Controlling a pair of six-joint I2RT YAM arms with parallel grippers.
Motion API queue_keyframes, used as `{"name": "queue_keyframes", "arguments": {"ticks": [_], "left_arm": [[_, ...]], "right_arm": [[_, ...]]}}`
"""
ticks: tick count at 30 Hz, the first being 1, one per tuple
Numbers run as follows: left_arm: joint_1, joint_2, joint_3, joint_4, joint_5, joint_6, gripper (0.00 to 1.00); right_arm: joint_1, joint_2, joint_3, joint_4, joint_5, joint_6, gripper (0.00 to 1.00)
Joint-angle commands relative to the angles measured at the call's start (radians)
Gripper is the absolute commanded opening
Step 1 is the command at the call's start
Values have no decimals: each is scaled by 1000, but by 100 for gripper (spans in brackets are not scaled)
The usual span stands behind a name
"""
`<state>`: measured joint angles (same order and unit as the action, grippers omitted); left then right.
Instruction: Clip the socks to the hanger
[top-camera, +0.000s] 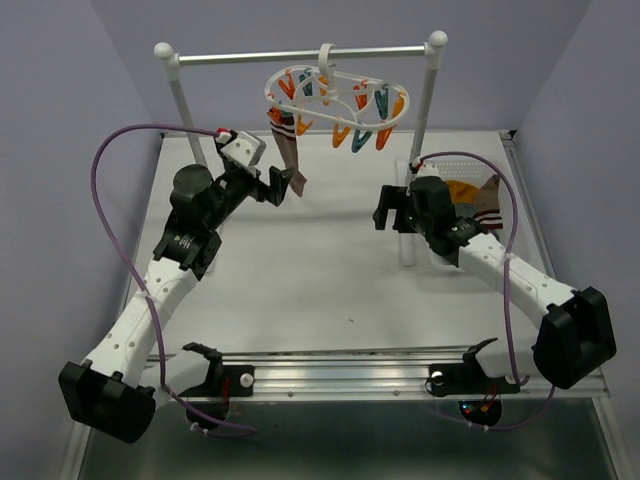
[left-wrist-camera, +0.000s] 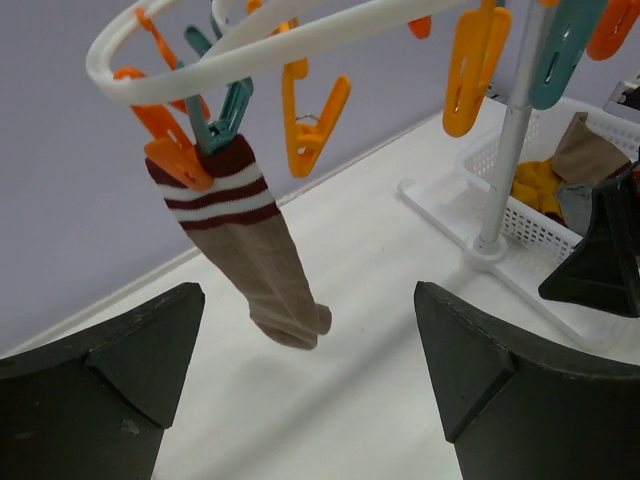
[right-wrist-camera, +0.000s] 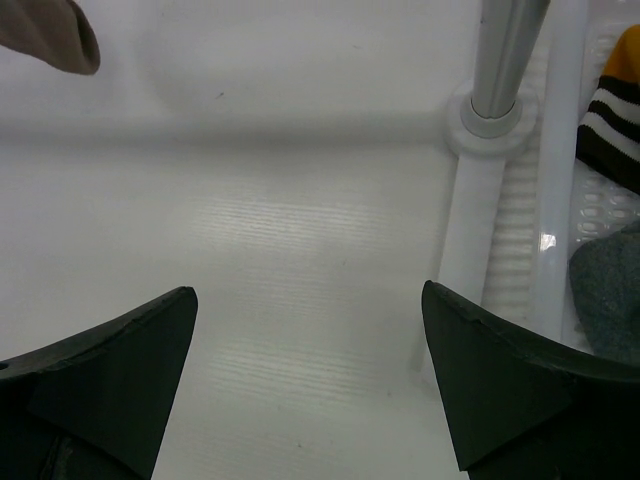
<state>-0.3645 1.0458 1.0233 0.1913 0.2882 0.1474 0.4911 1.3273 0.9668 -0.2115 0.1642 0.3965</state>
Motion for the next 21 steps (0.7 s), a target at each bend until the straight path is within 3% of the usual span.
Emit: {"name": "queue_keyframes", "arguments": {"ticks": [1,9,21], "left_arm": [[-4,8,-14,187,103,142,99],[-33,103,-43,344,137,254,99],[-37,273,52,528,111,230,99]], "right_arm": [[-6,-48,50,9,50,7,100],[-16,-34,59,9,101,8,100],[-16,-23,89,11,120,5,100]]}}
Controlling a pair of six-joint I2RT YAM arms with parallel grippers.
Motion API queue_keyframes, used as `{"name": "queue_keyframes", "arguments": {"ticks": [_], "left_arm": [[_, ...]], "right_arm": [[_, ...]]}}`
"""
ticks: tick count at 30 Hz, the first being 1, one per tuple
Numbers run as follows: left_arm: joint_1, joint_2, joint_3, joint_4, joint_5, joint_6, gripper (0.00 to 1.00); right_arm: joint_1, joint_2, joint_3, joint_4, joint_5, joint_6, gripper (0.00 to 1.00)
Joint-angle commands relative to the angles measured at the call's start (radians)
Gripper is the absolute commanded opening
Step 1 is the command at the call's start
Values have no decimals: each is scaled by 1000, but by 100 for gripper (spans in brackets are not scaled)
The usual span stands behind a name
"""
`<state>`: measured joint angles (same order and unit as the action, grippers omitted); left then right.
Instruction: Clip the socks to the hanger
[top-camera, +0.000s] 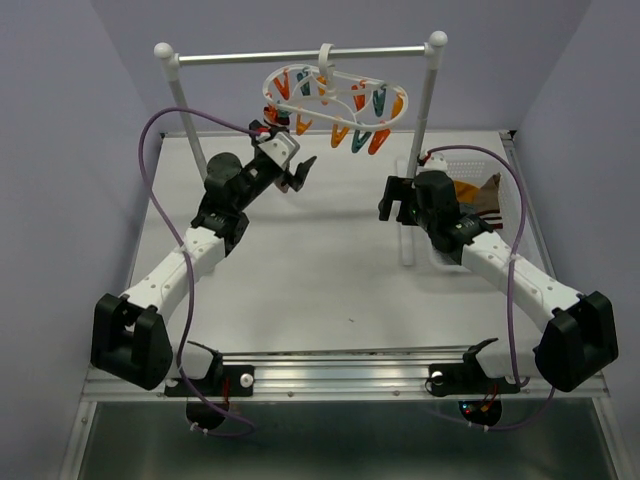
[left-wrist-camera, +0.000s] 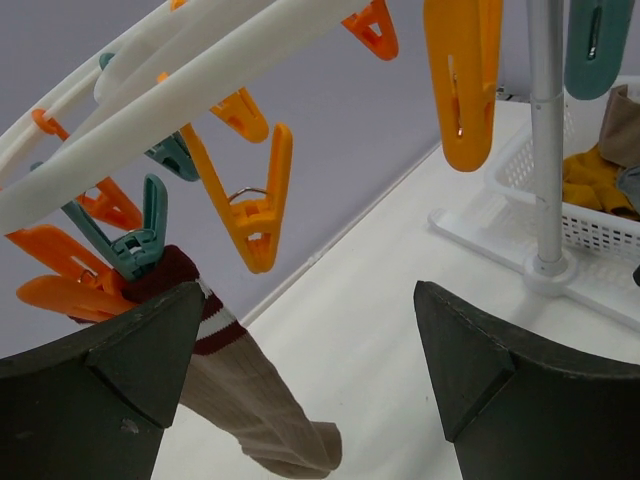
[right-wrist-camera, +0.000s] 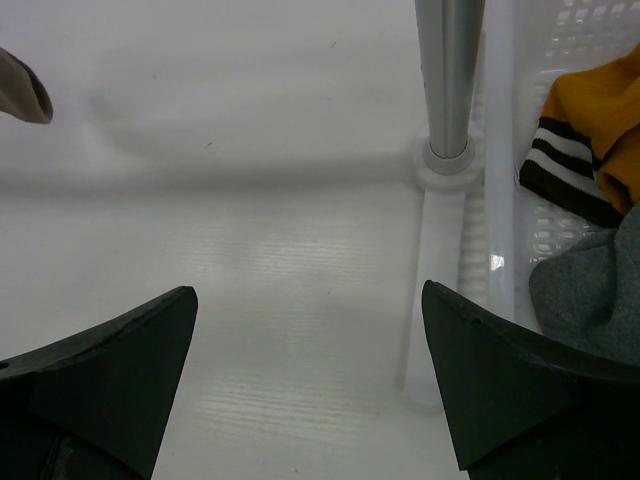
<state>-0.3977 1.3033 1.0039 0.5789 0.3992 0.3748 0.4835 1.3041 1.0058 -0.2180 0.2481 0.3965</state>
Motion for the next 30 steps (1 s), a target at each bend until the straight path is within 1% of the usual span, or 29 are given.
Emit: {"name": "queue_keyframes", "arguments": {"ticks": [1,5,10,17,22,27,30], "left_arm": [[-3,30,73,151,0,1,99],[-4,53,87,208,4,-4,99],[-4,83,124,229,-6,-48,99],[-9,83,110,292,-16,-88,98],[-12,91,105,311,-36,-108,92],[-23,97,88,369,-88,-139,89],[-32,103,81,401,-131,-146,85]], "right_arm": [[-8,0,51,17,37,5,100],[-8,0,51,16,39,7,100],[-8,9,57,16,45,10,100],[-8,14,59,17,54,21,100],[-8,9,62,19,51,30,100],[-8,8,65,17,46,39,100],[-8,6,71,17,37,42,100]]}}
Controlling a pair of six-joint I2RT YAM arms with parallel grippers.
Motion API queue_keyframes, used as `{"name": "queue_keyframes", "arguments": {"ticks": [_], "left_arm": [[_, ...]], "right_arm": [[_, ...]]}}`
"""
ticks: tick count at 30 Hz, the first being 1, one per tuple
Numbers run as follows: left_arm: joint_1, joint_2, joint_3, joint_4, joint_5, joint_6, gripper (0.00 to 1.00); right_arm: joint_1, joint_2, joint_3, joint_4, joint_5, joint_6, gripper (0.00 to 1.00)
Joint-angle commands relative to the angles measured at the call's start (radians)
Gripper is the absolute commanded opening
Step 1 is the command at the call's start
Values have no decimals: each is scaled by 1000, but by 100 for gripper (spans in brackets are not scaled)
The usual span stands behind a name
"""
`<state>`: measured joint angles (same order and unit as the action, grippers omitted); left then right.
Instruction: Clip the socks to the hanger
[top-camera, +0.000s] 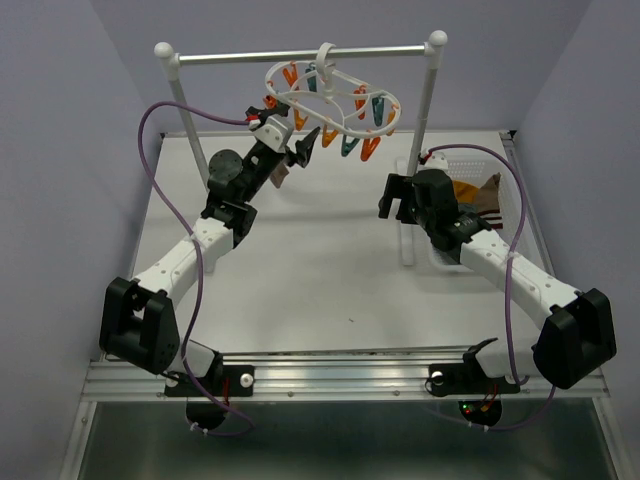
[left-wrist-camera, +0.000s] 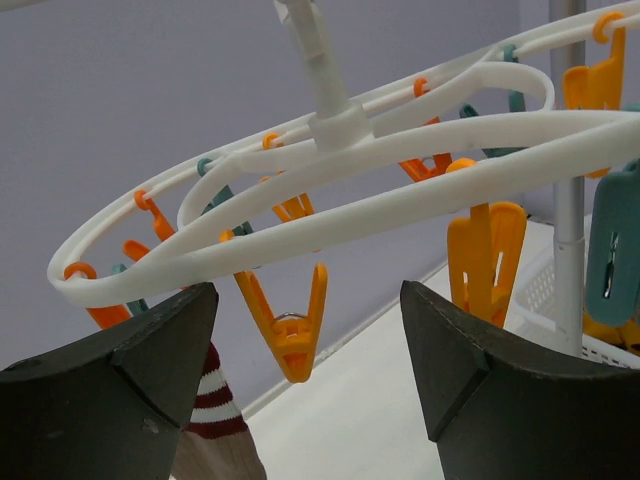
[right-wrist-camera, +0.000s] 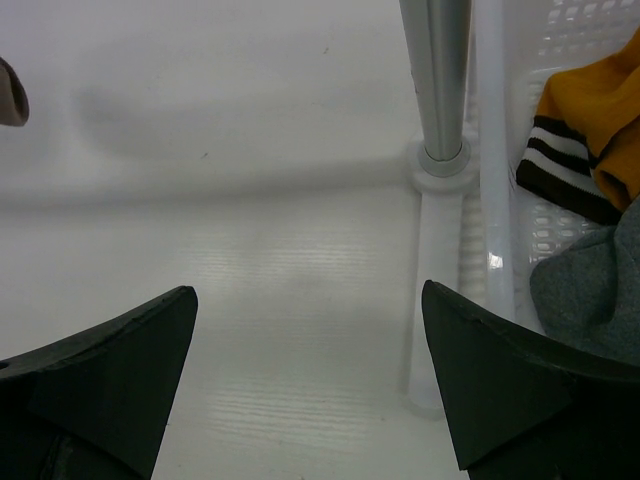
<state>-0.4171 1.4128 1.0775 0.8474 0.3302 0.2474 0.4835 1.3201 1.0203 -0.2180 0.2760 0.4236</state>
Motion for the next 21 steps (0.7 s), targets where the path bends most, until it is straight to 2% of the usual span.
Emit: {"name": "queue_keyframes", "arguments": {"ticks": [1,21], "left_arm": [[-14,-3,6,137,-68,-20,84],[-14,37,16,174,15,-2,75]], "right_arm": [[-8,-12,60,19,3,17,100],[-8,-35,60,17,-15,3,100]]}}
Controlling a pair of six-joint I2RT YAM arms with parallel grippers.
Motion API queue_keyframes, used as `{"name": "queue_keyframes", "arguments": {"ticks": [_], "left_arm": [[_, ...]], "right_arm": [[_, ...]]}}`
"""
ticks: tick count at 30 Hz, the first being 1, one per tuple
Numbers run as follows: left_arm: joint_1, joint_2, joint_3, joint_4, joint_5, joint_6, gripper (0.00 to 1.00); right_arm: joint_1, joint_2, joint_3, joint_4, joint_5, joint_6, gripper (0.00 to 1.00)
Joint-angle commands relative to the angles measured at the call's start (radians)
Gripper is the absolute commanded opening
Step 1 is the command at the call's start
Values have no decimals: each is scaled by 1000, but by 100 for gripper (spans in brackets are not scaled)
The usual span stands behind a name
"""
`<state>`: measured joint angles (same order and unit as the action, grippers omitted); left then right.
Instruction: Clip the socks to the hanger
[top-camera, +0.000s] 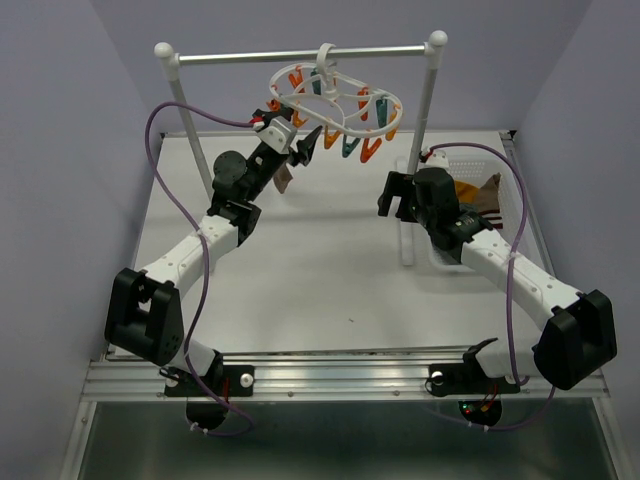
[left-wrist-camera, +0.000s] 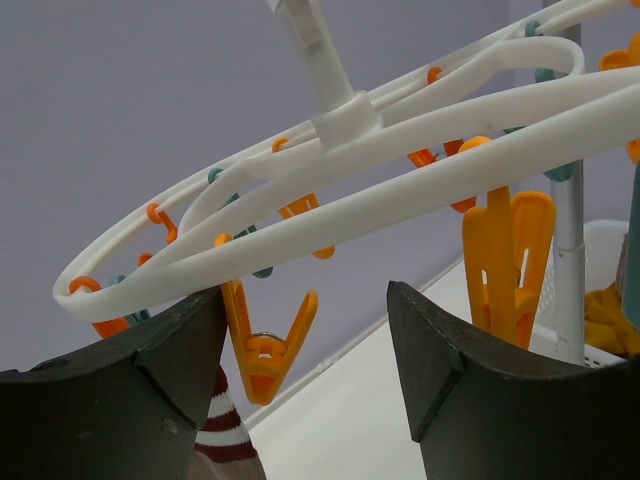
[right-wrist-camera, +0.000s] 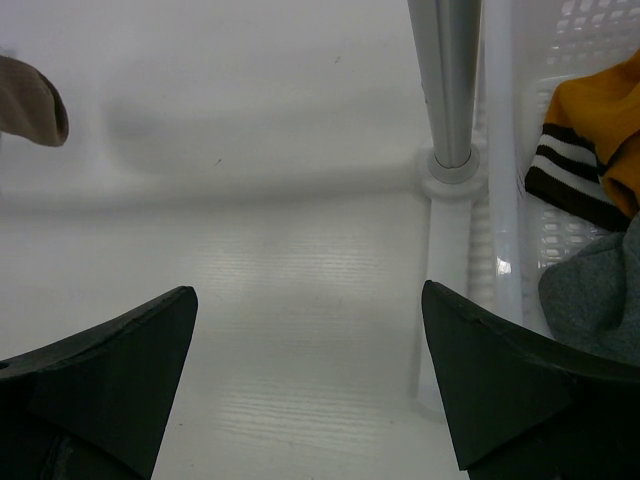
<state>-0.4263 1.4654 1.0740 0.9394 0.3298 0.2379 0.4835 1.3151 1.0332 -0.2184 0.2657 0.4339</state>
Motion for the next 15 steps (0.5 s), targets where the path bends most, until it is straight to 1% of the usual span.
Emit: {"name": "queue_keyframes", "arguments": {"ticks": [1,7,10,12,14,15], "left_arm": [[-3,-16,21,82,17,2,75],[-5,-14,32,82,28,-20,74],[-3,-10,46,82,23,-31,68],[-5,-8,52,82,12,-43,66],[-5,-8,56,82,-4,-48,60],[-5,-8,58,87,-12,-54,58]], "right_arm": [[-8,-30,47,19,-3,-11,100],[-8,-22,48,24,-6,-14,100],[-8,-19,51,24,-10,-15,100],[-8,-17,50,25,-13,-15,100],[-8,-19,50,28,-14,-14,100],[-8,-19,48,30,-16,-14,100]]}}
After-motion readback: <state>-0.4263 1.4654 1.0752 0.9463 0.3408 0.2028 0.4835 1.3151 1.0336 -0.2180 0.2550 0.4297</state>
